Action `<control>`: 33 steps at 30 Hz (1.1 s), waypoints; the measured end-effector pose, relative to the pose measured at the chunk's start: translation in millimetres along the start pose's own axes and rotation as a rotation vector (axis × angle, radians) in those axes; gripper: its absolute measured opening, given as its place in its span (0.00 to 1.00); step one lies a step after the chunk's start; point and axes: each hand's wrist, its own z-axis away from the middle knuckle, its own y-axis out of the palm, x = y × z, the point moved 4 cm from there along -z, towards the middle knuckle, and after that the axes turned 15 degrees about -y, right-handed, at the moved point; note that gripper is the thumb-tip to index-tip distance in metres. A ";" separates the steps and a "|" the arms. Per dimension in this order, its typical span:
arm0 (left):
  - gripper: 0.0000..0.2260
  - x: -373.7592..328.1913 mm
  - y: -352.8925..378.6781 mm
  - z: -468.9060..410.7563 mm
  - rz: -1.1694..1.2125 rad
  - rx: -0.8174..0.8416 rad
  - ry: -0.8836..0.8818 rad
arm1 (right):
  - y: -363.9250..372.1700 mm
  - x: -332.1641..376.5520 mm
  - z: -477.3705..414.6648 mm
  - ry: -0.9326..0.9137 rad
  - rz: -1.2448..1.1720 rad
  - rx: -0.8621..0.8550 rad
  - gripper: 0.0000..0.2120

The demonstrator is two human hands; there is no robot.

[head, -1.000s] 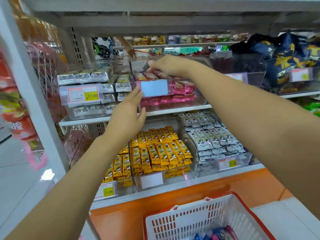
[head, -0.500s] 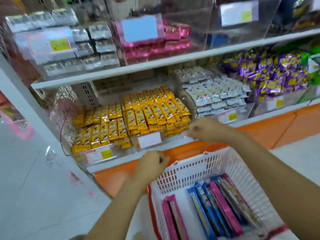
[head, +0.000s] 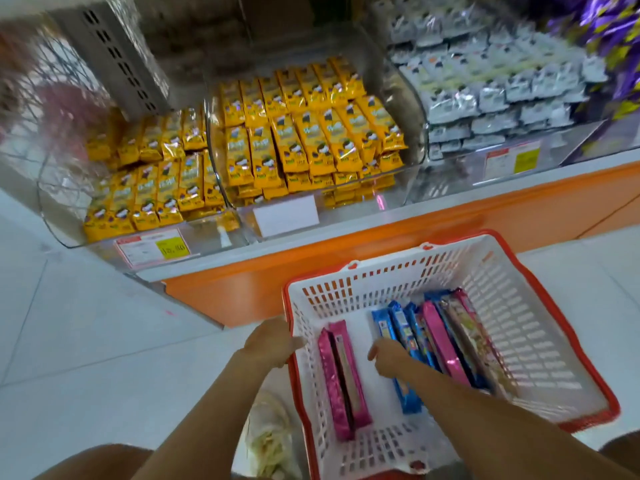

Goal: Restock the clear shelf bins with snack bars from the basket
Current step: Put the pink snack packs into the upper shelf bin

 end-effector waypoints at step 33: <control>0.05 -0.6 0.1 -11.1 0.092 0.072 -0.199 | 69.4 -6.1 -21.0 0.301 -0.265 -0.280 0.52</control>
